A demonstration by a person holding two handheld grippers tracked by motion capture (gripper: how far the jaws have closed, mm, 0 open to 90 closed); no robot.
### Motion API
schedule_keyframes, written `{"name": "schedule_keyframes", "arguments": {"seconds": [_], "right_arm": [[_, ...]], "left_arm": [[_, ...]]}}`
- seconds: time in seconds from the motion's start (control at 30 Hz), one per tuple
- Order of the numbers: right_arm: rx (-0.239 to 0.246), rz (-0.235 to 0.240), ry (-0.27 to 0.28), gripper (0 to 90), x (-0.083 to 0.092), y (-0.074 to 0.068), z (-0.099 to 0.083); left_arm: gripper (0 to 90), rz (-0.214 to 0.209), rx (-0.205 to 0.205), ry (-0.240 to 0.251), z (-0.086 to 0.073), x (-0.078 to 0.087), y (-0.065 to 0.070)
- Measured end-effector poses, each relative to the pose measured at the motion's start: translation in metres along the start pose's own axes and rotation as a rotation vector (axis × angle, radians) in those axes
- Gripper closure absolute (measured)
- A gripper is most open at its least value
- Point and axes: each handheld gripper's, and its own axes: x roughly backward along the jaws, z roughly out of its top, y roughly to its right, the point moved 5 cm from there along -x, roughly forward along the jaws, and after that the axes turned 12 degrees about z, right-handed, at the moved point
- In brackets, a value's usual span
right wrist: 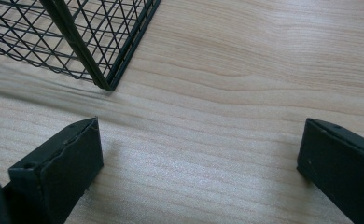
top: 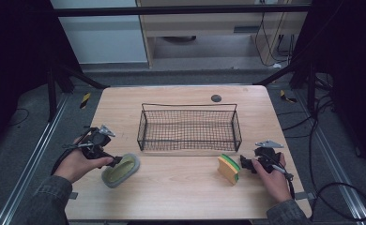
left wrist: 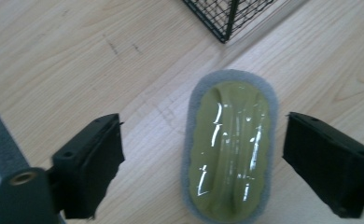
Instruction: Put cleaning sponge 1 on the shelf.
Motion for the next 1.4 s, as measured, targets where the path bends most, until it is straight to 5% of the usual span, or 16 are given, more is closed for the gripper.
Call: {"name": "schedule_keyframes", "arguments": {"seconds": [0.3,0.43,0.57,0.87,1.2,1.3,1.4], "right_arm": [[0.001,0.000,0.000,0.4,0.000,0.000,0.000],[0.015,0.010,0.000,0.4,0.000,0.000,0.000],[0.017,0.011,-0.001,0.4,0.000,0.001,0.000],[0.017,0.011,0.000,0.4,0.000,0.000,0.000],[0.013,0.012,0.001,0.5,0.000,0.000,0.000],[0.015,0.012,0.001,0.5,0.000,0.000,0.000],[0.017,0.010,0.000,0.5,0.000,0.000,0.000]], "left_arm": [[31.3,-0.057,-0.065,-0.092,-0.014,-0.016,0.013],[38.0,-0.080,-0.038,-0.068,-0.015,-0.021,0.014],[41.1,-0.100,-0.068,-0.099,-0.015,-0.030,0.019],[43.3,-0.105,-0.108,-0.136,-0.011,-0.042,0.026],[59.6,-0.125,-0.112,-0.146,-0.009,-0.049,0.025],[69.6,-0.111,-0.130,-0.149,-0.009,-0.048,0.026],[70.0,-0.094,-0.142,-0.142,-0.009,-0.045,0.026]]}}
